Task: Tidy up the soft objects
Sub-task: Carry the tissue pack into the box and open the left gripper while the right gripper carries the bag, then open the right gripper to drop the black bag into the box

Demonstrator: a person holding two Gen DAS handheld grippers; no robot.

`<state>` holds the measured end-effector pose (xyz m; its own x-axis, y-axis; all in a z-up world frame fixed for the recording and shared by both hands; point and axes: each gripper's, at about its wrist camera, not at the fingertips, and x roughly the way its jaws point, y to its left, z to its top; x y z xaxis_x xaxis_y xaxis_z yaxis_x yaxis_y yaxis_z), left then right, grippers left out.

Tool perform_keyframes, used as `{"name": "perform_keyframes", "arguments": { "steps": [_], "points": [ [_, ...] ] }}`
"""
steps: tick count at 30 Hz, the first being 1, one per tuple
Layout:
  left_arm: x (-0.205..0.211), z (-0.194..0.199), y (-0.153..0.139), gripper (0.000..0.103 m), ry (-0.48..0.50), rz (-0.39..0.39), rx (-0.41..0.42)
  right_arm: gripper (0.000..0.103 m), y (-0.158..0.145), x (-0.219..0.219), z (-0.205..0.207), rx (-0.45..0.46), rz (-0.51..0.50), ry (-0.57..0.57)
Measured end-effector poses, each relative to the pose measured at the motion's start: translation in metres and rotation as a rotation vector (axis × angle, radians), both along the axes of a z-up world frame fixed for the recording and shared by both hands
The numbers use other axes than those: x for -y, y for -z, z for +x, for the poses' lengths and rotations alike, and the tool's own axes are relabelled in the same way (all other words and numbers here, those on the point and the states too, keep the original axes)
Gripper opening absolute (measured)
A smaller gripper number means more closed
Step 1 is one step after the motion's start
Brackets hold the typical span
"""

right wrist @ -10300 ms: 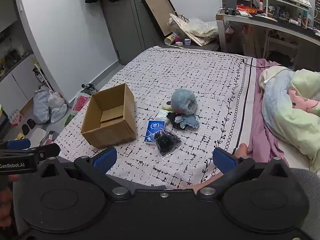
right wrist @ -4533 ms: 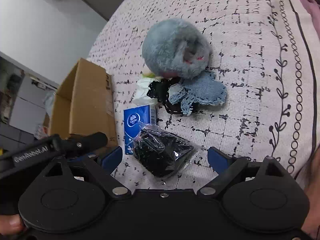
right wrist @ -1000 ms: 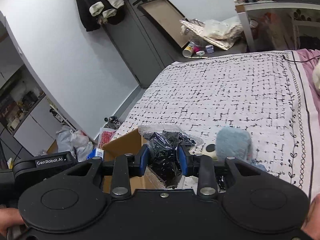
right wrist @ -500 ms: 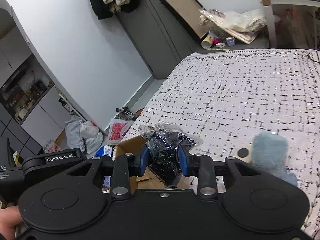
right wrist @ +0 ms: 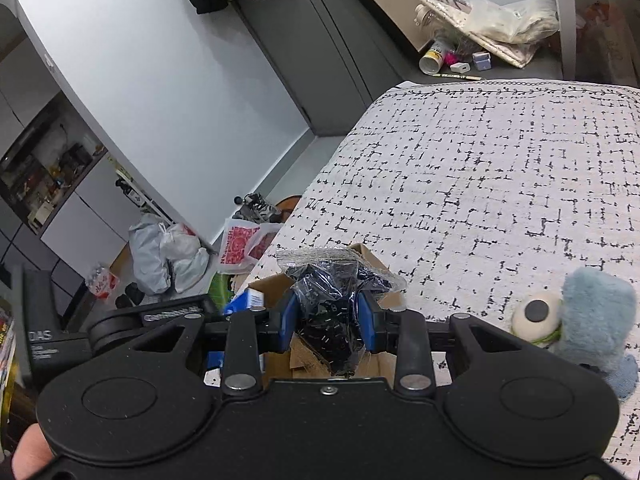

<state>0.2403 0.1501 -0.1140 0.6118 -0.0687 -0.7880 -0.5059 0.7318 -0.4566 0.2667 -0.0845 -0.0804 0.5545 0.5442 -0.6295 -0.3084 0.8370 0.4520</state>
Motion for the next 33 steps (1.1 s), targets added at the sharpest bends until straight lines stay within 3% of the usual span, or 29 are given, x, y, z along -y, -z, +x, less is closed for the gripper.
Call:
{"name": "perform_keyframes", "arguments": {
  "steps": [12, 17, 23, 28, 33],
  "points": [
    [-0.002, 0.029, 0.01, 0.057, 0.045, 0.022, -0.047, 0.032, 0.009, -0.01, 0.013, -0.017, -0.01, 0.022],
    [0.0, 0.025, 0.003, 0.075, 0.06, 0.034, -0.043, 0.032, 0.012, -0.015, 0.016, -0.019, -0.016, 0.011],
    [-0.007, 0.019, -0.01, 0.079, 0.05, 0.057, -0.032, 0.032, 0.012, -0.022, 0.023, -0.025, -0.015, 0.002],
    [-0.016, 0.009, -0.02, 0.093, 0.03, 0.074, -0.012, 0.032, 0.012, -0.033, 0.028, -0.019, -0.019, -0.018],
    [-0.026, -0.001, -0.032, 0.1, -0.005, 0.107, 0.007, 0.034, 0.02, -0.044, 0.034, -0.052, -0.005, -0.027]
  ]
}}
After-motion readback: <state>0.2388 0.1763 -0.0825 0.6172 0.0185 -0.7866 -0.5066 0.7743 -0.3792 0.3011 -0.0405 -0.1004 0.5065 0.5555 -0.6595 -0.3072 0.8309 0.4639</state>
